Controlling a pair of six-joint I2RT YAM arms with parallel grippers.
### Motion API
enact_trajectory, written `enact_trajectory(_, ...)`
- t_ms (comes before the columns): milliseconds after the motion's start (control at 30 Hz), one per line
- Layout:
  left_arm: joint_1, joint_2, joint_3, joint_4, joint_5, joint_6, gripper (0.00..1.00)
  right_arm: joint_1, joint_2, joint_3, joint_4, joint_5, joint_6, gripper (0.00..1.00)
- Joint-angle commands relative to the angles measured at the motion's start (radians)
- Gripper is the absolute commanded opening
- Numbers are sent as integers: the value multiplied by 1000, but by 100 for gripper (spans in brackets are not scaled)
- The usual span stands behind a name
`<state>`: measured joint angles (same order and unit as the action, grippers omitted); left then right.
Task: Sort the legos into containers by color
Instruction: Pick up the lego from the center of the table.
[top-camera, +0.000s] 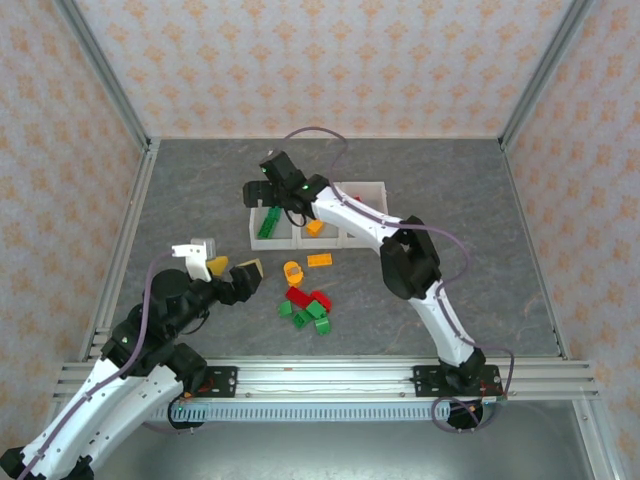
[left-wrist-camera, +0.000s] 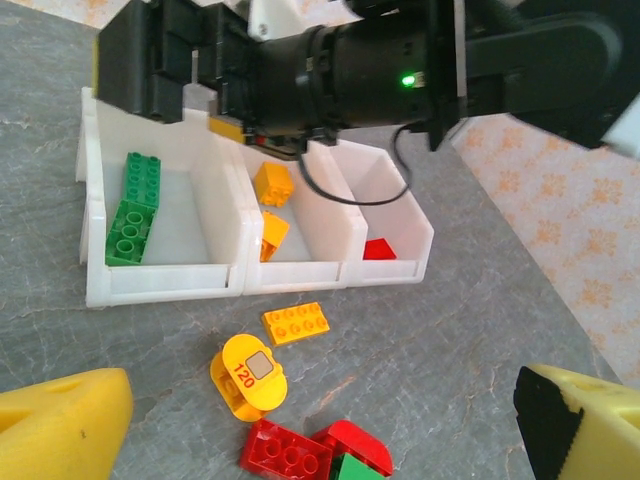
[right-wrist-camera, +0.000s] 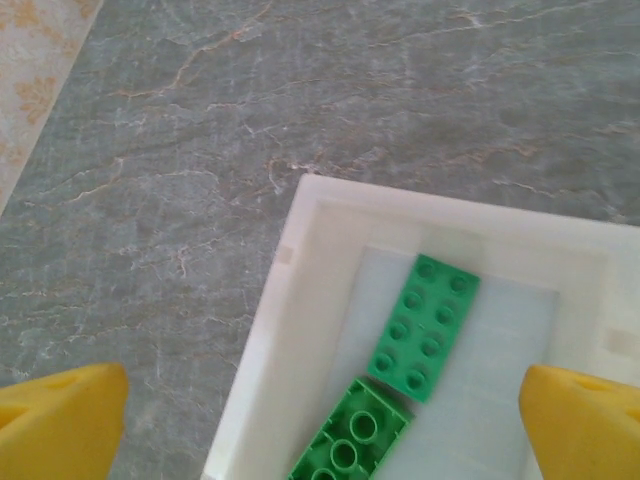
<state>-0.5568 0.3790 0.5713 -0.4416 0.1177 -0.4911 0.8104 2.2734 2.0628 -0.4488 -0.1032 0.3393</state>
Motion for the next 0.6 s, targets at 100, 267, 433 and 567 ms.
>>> enact_trajectory(100, -6, 141, 26, -33, -67, -29, 99, -21, -353, -286, 21, 109, -10, 100)
enact_trajectory(267, -22, 389, 101, -126, -105, -63, 99, -49, -620, -607, 89, 146, -2, 100)
enact_trajectory(433, -55, 533, 115, -98, -100, -171, 97, -59, -856, -895, 152, 194, -39, 100)
enact_trajectory(567, -108, 601, 123, -48, -162, -250, 95, -63, -1078, -1120, 218, 333, -67, 100)
